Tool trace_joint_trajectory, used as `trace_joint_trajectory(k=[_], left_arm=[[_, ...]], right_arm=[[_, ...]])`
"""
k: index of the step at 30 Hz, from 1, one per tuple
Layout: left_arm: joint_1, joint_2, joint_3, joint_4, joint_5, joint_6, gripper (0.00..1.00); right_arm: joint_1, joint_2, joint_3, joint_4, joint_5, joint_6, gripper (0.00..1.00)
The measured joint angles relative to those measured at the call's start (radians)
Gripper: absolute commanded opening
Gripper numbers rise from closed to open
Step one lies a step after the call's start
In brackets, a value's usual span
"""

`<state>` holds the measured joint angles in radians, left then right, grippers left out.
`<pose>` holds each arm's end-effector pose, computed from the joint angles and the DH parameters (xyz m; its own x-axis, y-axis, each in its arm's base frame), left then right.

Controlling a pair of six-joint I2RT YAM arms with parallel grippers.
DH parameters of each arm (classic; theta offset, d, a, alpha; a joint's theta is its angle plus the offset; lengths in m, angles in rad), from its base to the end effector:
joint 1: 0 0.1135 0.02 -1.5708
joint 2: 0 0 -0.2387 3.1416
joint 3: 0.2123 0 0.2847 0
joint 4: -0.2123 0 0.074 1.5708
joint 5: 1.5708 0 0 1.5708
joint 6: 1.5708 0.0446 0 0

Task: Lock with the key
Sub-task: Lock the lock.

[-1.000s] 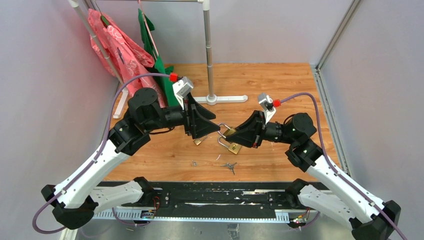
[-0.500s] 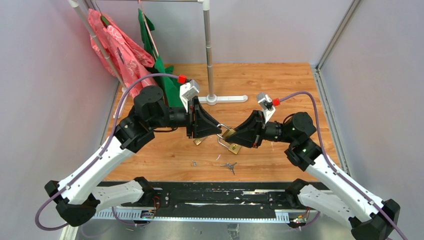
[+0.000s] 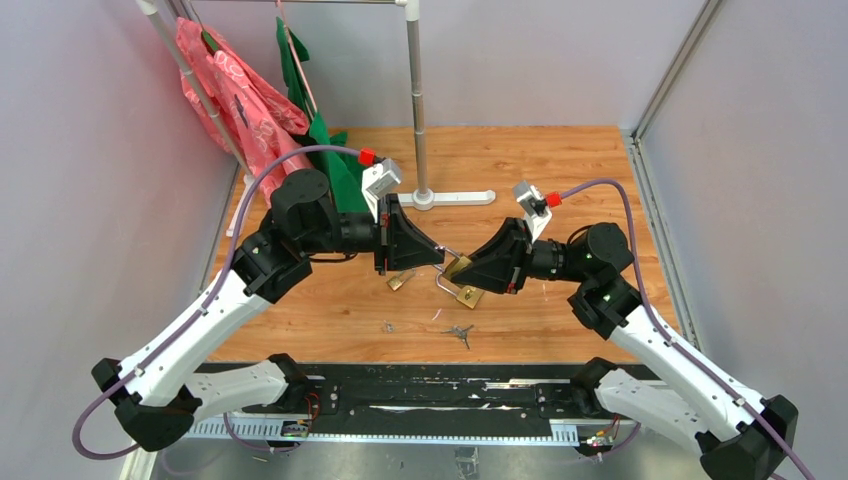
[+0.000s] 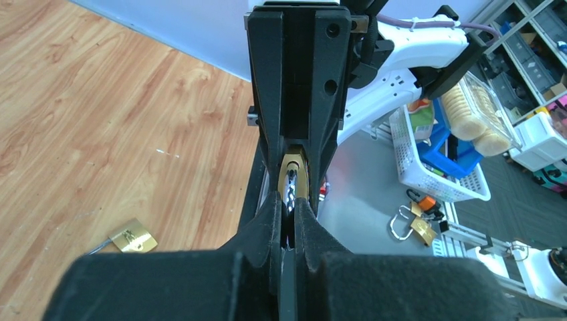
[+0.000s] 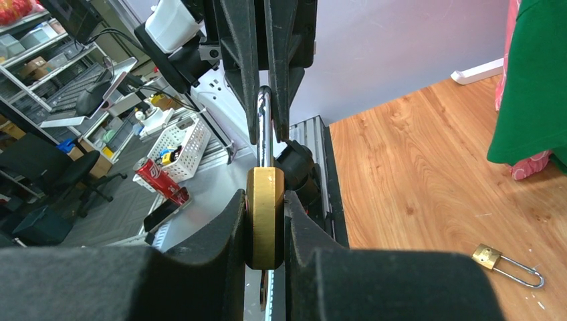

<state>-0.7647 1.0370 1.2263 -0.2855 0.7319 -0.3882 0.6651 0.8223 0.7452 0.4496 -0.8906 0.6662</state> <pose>0.1722 -0.2066 0.4200 -0.4408 0.0327 -0.8970 0.8947 0.0958 -0.4362 0.1633 0.1721 0.3639 -0.3669 0.2063 -0.9071 -0.9301 -0.1011 0.3532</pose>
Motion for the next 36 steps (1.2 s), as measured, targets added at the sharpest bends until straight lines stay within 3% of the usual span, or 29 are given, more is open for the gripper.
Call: trace_joint_trajectory(k=[1,2,3,4,16,25,28,31,36], left_arm=[[0.002,0.0,0.0,0.003,0.002,-0.004,0.05],[0.003,0.0,0.0,0.007,0.004,-0.006,0.28],[0.003,0.0,0.0,0.01,0.007,-0.008,0.41],[0.003,0.0,0.0,0.012,0.006,-0.007,0.46],[0.003,-0.014,0.011,-0.078,-0.041,0.049,0.5],[0.003,-0.026,0.019,-0.076,-0.063,0.044,0.43],[0.003,-0.024,0.025,-0.072,-0.063,0.039,0.32],[0.003,-0.02,0.025,-0.062,-0.063,0.031,0.02],[0.003,-0.007,0.026,-0.048,-0.058,0.01,0.0]], right_arm=[[0.0,0.001,0.0,0.006,0.0,0.005,0.0],[-0.001,0.002,0.0,0.011,0.0,0.011,0.0],[-0.001,0.003,0.0,0.015,0.0,0.016,0.0],[-0.001,0.005,0.0,0.019,-0.001,0.019,0.0],[-0.001,0.014,0.0,0.031,-0.001,0.022,0.0],[-0.001,0.017,0.0,0.031,-0.001,0.022,0.0],[-0.001,0.017,0.0,0.031,-0.001,0.022,0.0],[-0.001,0.017,0.0,0.031,-0.002,0.022,0.0],[-0.003,0.018,0.0,0.029,-0.004,0.022,0.0]])
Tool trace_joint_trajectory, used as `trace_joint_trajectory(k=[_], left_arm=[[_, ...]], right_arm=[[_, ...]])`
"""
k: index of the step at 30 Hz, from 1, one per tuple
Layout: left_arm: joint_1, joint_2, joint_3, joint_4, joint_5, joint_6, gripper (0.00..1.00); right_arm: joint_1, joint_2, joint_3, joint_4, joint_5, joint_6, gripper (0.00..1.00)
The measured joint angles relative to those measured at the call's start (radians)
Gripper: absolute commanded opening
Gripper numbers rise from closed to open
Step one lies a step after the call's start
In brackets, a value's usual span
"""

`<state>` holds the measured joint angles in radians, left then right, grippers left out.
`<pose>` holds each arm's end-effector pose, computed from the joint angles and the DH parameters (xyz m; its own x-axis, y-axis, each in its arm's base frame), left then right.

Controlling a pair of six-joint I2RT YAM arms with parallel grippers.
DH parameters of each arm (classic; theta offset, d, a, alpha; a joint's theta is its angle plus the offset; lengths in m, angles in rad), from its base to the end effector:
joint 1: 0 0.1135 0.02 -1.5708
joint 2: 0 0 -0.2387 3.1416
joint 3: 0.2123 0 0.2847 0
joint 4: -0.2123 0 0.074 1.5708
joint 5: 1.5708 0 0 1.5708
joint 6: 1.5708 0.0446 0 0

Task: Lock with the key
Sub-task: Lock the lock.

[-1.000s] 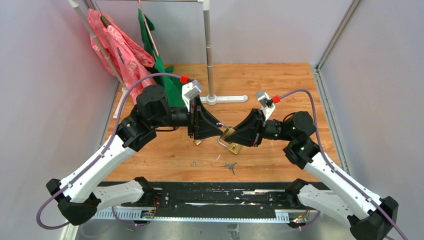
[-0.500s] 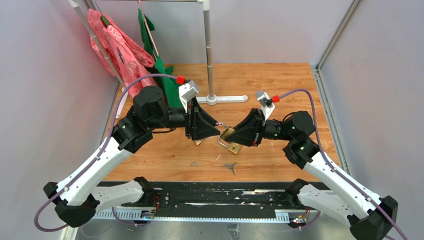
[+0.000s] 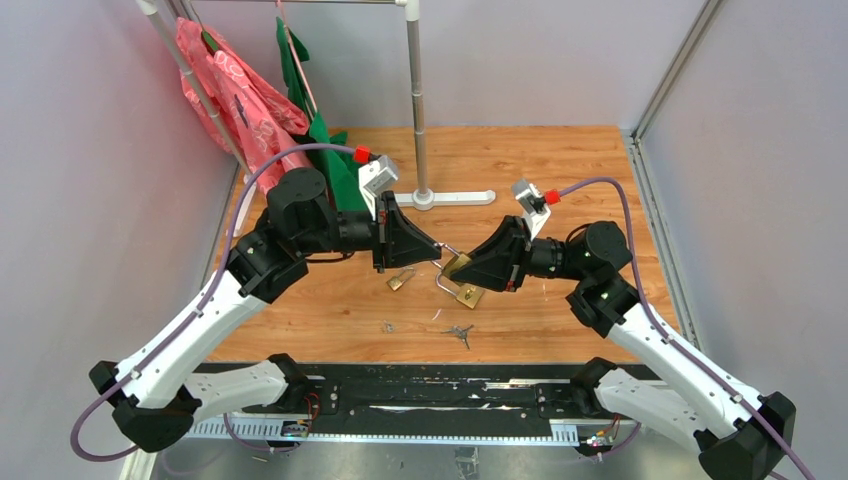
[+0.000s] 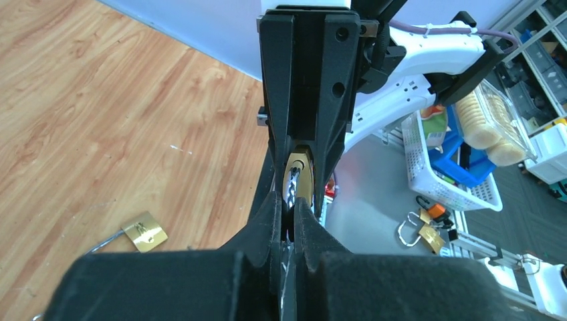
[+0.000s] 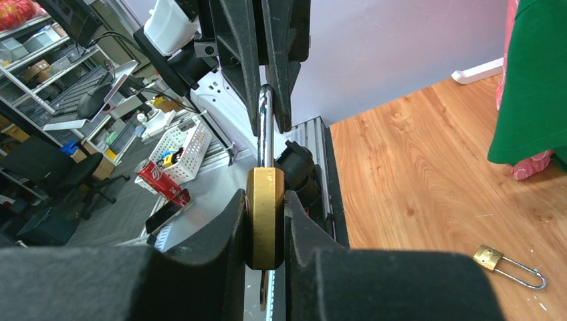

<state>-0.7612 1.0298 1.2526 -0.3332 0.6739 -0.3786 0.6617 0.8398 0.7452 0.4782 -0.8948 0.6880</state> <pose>0.1715 -0.2019 0.4261 -0.4393 0.0196 -0.8981 0.8886 0.1562 -0.4312 0.1663 0.1736 0.3628 -0.3784 0.2089 -0.9018 -0.9254 -0.1081 0.3633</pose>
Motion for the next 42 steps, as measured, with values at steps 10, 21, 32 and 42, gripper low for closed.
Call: trace_joint_trajectory(k=[10,21,32,42], left_arm=[[0.008,0.006,-0.024,0.068,0.037,-0.046,0.0],[0.012,-0.055,-0.145,0.181,-0.003,-0.089,0.0],[0.012,-0.158,-0.286,0.252,-0.101,-0.128,0.0],[0.024,-0.198,-0.42,0.414,-0.16,-0.228,0.0]], right_arm=[[-0.006,-0.013,0.0,0.0,0.006,0.0,0.0],[-0.006,-0.005,-0.02,0.006,0.033,0.024,0.0],[0.0,0.039,-0.023,0.006,0.041,0.048,0.0],[0.0,0.044,-0.1,0.129,0.125,0.161,0.0]])
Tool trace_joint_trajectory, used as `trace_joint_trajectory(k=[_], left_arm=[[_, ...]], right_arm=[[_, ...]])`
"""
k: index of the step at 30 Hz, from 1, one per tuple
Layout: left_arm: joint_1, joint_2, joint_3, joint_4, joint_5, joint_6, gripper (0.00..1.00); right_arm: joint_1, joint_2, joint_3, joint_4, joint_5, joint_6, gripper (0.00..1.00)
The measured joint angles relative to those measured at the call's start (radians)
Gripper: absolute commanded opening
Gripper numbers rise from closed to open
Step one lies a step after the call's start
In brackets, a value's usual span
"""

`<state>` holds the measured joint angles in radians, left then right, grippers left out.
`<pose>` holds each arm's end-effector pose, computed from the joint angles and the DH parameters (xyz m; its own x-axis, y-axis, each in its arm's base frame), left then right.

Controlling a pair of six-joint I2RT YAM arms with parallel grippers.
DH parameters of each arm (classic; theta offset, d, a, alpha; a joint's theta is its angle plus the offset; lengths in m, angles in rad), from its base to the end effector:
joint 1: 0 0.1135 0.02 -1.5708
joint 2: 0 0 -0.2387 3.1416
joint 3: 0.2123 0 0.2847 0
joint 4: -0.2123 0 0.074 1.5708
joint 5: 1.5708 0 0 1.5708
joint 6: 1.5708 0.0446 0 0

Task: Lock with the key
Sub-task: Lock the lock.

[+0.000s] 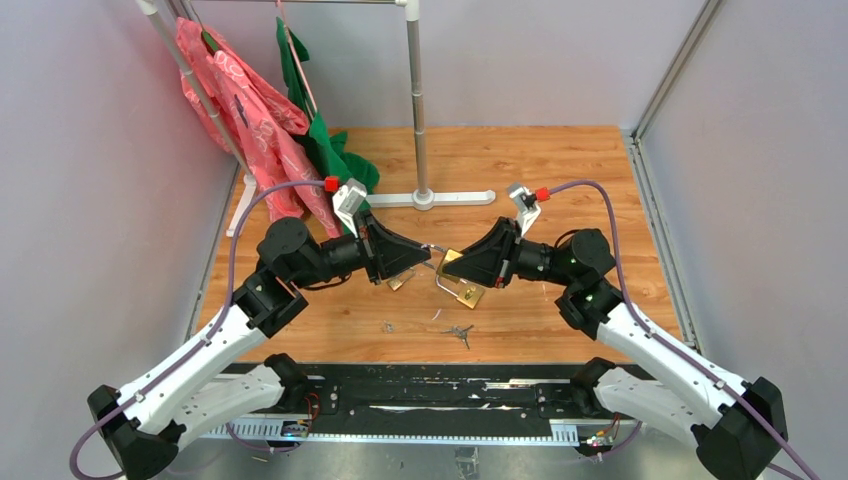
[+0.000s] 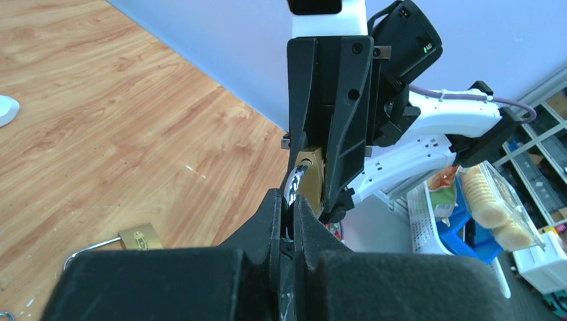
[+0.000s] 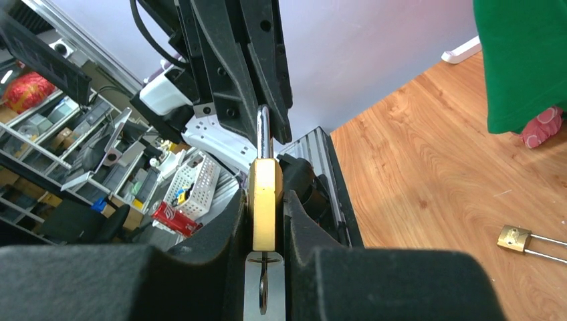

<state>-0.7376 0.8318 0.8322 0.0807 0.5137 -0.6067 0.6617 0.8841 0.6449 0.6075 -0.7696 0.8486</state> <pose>0.1703 -0.1843 0.3592 -0.4914 -0.2245 -0.8415 0.8132 0.2279 -0.5356 0.1799 0.1794 0.3286 -0.5277 0.2721 -0.8047 -0.8434 -0.0551 0.5344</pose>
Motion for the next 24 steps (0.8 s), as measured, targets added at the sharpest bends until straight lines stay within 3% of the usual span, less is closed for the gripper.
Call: trace_joint_trajectory(k=[24], left_arm=[[-0.014,-0.014,-0.043,0.11,-0.097,-0.059,0.0]], right_arm=[[-0.006,0.076,-0.006,0.21,0.062,0.082,0.0]])
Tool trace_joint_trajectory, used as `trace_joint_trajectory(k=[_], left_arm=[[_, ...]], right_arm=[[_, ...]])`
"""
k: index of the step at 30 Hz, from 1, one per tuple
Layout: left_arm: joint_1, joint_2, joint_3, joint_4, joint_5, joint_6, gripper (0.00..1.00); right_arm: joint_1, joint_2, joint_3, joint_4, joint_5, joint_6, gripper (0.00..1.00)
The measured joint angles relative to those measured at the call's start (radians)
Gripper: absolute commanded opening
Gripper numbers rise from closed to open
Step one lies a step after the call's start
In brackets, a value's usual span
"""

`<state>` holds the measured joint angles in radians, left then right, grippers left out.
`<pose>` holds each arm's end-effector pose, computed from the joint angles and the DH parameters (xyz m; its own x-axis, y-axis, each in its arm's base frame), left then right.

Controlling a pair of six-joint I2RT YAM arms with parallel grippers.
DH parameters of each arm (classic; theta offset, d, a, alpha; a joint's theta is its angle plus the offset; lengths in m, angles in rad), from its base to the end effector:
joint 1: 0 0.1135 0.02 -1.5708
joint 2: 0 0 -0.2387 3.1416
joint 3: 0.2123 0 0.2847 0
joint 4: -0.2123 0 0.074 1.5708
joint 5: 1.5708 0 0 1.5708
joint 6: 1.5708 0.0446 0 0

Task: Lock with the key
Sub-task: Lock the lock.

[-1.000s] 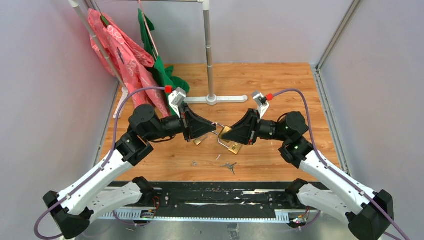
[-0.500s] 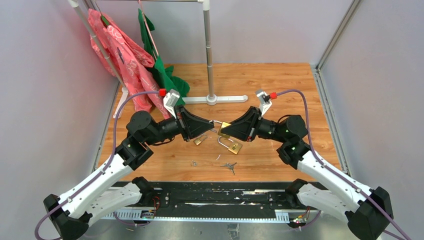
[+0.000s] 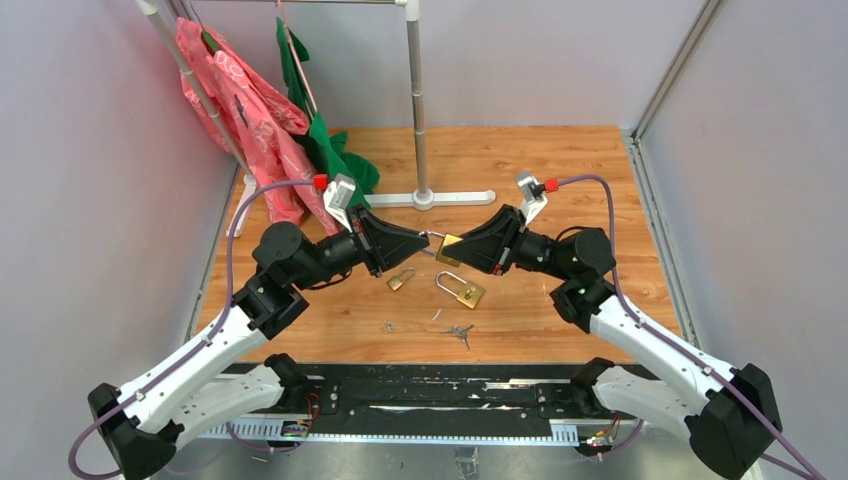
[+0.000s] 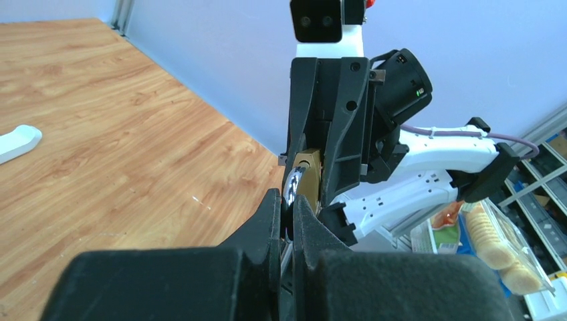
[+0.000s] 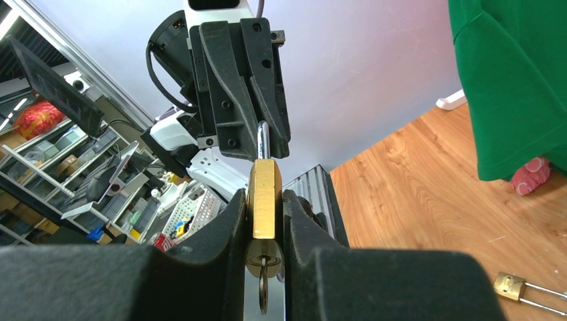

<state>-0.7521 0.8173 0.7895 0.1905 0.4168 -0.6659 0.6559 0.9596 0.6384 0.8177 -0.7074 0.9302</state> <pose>0.1701 -0.1839 0.3584 -0.4731 -0.3309 -0.8165 0.7937 0.2421 -0.5580 0.1891 0.1821 0.3294 -0.5091 0.3772 -0.7737 -0.8503 -0.0812 0.5199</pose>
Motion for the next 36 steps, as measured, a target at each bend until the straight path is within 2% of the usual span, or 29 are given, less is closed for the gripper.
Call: trace_joint_trajectory(k=[27,28,30,33,36], left_arm=[[-0.09,0.086,0.026,0.139,-0.154,0.024,0.0],[-0.091,0.085,0.031,0.131,-0.158,0.03,0.04],[-0.093,0.083,0.053,0.082,-0.171,0.051,0.24],[-0.093,0.075,0.097,-0.029,-0.158,0.089,0.46],[-0.069,0.064,0.115,-0.155,-0.082,0.111,0.57]], right_arm=[[-0.027,0.046,0.013,0.127,0.031,0.01,0.0],[-0.027,0.046,0.014,0.125,0.031,0.008,0.0],[-0.027,0.042,0.017,0.106,0.032,-0.002,0.0],[-0.028,0.009,0.019,0.032,0.04,-0.026,0.0],[-0.045,-0.035,-0.001,-0.066,0.071,-0.041,0.0]])
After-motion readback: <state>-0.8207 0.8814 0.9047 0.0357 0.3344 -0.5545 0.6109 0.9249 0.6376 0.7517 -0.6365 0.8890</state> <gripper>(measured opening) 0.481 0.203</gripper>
